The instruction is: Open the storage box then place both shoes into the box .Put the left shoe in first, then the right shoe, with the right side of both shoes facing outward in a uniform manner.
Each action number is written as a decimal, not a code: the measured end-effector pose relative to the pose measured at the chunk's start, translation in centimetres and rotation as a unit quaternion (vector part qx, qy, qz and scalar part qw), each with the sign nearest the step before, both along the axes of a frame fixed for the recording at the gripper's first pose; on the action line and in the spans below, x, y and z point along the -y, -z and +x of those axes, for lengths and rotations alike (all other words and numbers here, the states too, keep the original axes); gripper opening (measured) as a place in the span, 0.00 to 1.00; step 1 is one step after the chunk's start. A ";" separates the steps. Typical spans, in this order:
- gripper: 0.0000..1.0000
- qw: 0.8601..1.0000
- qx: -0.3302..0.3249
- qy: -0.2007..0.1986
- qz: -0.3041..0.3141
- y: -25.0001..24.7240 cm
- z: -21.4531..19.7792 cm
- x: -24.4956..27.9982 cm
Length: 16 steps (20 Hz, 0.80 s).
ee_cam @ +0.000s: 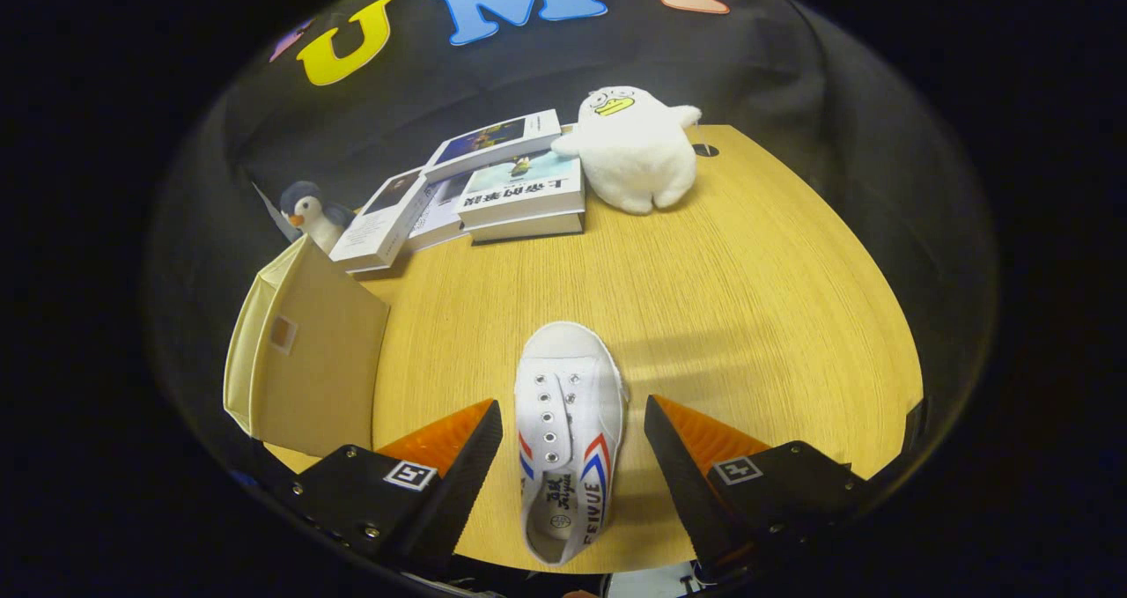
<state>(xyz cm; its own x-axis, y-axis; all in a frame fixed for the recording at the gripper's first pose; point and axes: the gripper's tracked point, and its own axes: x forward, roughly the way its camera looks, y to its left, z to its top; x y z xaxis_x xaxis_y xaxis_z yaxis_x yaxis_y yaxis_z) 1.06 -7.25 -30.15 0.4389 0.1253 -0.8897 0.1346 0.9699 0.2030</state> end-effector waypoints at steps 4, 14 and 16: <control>0.98 0.999 -0.033 -0.002 -0.011 2.1 -1.4 1.0; 0.91 0.996 -0.087 -0.005 0.005 5.2 -2.6 0.0; 0.84 0.996 -0.093 -0.007 0.002 5.5 -2.5 -0.1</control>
